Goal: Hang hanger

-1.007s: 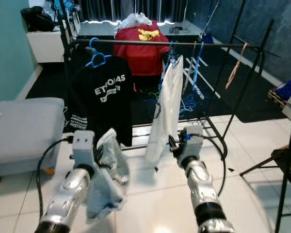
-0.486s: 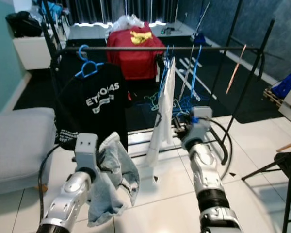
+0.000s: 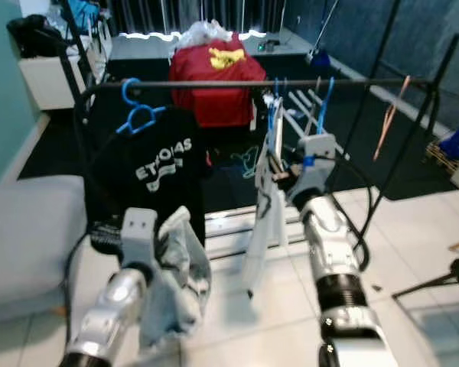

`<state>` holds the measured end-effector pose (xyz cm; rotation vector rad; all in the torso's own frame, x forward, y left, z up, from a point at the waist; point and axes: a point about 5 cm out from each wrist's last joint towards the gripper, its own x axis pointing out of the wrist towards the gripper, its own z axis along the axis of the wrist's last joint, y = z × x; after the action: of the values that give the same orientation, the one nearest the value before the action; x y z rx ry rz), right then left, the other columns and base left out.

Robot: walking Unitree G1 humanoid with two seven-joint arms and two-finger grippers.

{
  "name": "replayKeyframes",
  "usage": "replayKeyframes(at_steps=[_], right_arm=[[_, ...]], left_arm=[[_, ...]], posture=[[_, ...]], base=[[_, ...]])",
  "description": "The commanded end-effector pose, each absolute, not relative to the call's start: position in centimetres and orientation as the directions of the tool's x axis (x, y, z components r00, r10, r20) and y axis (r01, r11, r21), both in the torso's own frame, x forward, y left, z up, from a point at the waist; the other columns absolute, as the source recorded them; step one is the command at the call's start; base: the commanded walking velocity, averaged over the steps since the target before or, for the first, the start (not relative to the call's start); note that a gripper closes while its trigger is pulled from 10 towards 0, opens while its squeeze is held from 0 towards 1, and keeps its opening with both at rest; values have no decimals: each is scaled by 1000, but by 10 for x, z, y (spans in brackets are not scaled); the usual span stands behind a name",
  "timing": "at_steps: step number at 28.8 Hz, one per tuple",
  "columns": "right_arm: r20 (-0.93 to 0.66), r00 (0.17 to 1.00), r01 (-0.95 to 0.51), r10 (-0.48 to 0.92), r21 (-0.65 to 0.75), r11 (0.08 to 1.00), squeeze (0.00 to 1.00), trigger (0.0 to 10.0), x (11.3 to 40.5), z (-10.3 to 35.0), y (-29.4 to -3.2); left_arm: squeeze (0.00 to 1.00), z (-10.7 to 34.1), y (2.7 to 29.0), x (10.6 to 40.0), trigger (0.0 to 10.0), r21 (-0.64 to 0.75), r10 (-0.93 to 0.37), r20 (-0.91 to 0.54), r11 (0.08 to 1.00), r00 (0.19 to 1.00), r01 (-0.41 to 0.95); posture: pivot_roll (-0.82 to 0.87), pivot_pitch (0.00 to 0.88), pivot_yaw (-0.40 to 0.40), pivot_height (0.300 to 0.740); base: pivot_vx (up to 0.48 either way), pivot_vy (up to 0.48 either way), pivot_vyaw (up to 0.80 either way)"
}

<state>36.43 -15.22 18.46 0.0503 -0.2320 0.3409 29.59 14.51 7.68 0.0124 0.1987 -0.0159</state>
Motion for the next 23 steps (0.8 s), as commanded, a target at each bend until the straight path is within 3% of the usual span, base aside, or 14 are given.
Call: replayKeyframes(at_steps=[1,16,23], right_arm=[[217,927,-319,305,32,947,0,10000,365,182,-159],[205,943,-276,261,46,960,0,10000,366,185,-170],[197,945,-275,262,45,960,0,10000,366,184,-170]], left_arm=[[0,81,143,297,10000,19,-21,-183,1000,983,24],[0,81,143,299,10000,17,-27,-180,999,983,31],[0,82,143,299,10000,17,-31,-179,999,983,34]], posture=[[8,0,-50,740],[5,0,-46,740],[6,0,-45,740]], base=[[322,0,0],[321,0,0],[322,0,-299]])
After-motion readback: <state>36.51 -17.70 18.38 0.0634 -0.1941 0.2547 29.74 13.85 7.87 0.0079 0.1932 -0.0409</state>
